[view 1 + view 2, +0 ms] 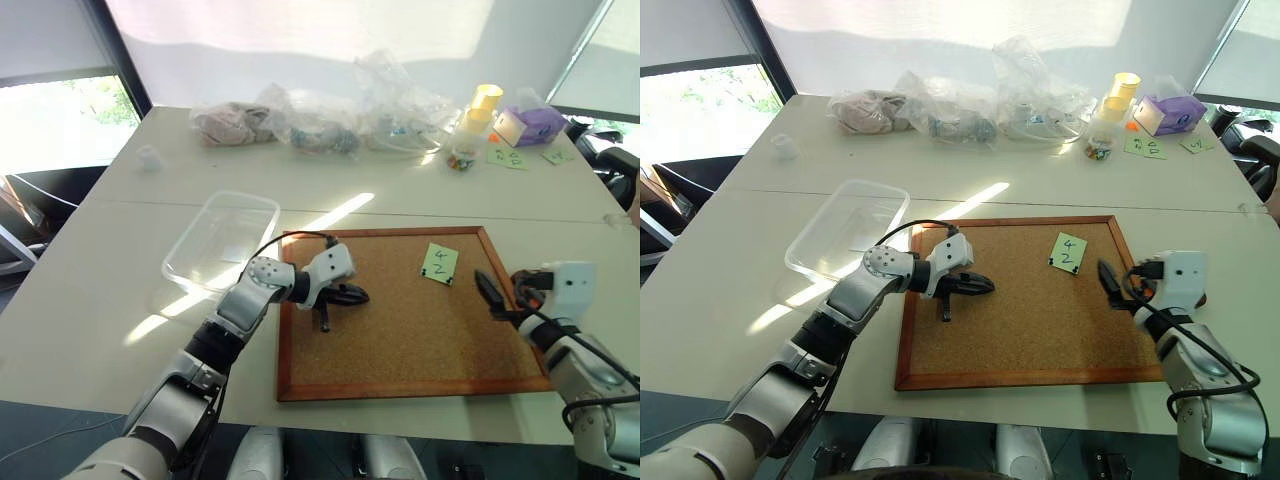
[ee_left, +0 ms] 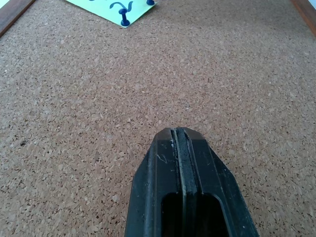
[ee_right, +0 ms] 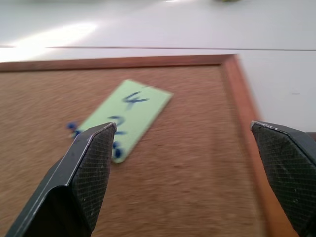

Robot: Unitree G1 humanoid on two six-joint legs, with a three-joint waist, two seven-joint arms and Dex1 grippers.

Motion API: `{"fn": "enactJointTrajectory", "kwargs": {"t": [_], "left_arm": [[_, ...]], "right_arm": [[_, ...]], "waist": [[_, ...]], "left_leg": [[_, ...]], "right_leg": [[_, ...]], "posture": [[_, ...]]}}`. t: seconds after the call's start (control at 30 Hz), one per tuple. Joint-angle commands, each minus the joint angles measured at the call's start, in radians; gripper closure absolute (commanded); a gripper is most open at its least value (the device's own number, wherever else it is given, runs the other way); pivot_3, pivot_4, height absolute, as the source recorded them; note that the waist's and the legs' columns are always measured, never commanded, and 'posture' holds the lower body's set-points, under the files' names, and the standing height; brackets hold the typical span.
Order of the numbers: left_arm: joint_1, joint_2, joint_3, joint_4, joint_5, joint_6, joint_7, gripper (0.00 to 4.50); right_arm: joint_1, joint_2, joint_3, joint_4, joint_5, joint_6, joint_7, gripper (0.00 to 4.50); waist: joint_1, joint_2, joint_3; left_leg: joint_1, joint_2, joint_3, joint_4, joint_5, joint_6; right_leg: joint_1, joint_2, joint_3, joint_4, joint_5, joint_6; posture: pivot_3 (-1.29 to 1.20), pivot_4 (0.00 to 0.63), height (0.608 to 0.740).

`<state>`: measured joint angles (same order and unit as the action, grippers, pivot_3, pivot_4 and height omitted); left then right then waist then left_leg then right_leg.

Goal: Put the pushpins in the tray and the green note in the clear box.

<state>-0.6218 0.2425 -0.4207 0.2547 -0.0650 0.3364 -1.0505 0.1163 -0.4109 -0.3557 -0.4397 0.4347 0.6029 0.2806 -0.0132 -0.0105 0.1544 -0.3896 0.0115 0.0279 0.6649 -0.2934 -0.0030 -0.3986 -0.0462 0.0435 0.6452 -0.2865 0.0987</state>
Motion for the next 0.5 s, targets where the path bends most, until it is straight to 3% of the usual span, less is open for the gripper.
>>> {"fn": "enactJointTrajectory", "kwargs": {"t": [0.03, 0.33, 0.43, 0.5], "left_arm": [[0.018, 0.01, -0.045, 0.03, 0.037, 0.011, -0.007, 4.5], [0.018, 0.01, -0.043, 0.03, 0.042, 0.01, -0.005, 4.5], [0.019, 0.01, -0.042, 0.031, 0.043, 0.01, -0.003, 4.5], [0.019, 0.011, -0.041, 0.03, 0.043, 0.011, -0.003, 4.5]], "right_arm": [[-0.015, 0.007, 0.037, -0.013, -0.018, -0.032, 0.006, 0.05], [-0.062, 0.013, 0.106, 0.078, -0.059, -0.069, 0.018, 0.05], [-0.071, 0.014, 0.11, 0.093, -0.065, -0.077, 0.022, 0.88], [-0.072, 0.015, 0.111, 0.095, -0.065, -0.078, 0.023, 1.79]], "waist": [[0.0, 0.0, 0.0], [0.001, 0.0, 0.0], [0.001, 0.0, 0.0], [0.001, 0.0, 0.0]], "left_leg": [[0.0, 0.0, 0.0, 0.0, 0.0, 0.0], [0.0, 0.0, 0.0, 0.0, 0.0, 0.0], [0.0, 0.0, 0.0, 0.0, 0.0, 0.0], [0.0, 0.0, 0.0, 0.0, 0.0, 0.0]], "right_leg": [[0.0, 0.0, 0.0, 0.0, 0.0, 0.0], [0.0, -0.001, 0.0, 0.0, 0.0, 0.0], [0.0, -0.001, 0.0, 0.0, 0.0, 0.0], [0.0, -0.001, 0.0, 0.0, 0.0, 0.0]], "posture": [[0.0, 0.15, 0.74], [0.0, 0.15, 0.74], [0.0, 0.15, 0.74], [0.0, 0.15, 0.74]]}}
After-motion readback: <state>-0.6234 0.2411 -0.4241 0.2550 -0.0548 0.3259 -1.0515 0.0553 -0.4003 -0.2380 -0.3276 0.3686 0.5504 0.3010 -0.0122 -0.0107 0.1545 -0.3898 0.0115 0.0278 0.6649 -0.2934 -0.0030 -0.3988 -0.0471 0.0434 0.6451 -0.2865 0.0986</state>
